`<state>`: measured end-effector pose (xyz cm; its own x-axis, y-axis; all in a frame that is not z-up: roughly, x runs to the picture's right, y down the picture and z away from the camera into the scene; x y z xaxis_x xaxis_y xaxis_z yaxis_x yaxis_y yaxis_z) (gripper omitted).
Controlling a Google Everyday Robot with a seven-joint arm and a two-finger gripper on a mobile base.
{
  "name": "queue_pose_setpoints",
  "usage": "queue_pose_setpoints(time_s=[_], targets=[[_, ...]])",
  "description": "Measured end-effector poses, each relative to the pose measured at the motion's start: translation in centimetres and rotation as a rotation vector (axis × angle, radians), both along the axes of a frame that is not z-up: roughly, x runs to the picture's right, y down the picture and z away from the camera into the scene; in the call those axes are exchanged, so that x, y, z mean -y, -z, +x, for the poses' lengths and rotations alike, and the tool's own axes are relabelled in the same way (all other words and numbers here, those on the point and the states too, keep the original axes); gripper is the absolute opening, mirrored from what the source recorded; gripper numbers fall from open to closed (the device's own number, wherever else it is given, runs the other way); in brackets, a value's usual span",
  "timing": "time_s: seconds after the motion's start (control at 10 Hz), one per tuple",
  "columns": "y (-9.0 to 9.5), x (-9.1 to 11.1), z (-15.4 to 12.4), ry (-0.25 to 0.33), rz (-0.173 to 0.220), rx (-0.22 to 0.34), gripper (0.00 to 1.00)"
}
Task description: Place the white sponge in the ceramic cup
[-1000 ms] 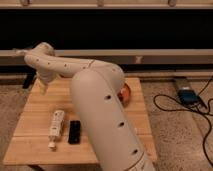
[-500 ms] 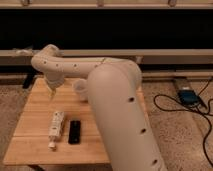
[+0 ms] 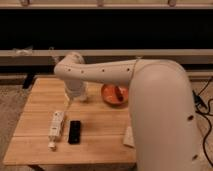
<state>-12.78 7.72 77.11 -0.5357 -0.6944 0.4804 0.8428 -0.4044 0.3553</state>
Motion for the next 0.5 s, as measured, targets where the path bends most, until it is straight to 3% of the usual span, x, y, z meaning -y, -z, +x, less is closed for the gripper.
queue_pose_setpoints(time_s=[0.5], targets=[[1.5,-7.1,10.6,-0.165,-0.089,-0.130,0.80]])
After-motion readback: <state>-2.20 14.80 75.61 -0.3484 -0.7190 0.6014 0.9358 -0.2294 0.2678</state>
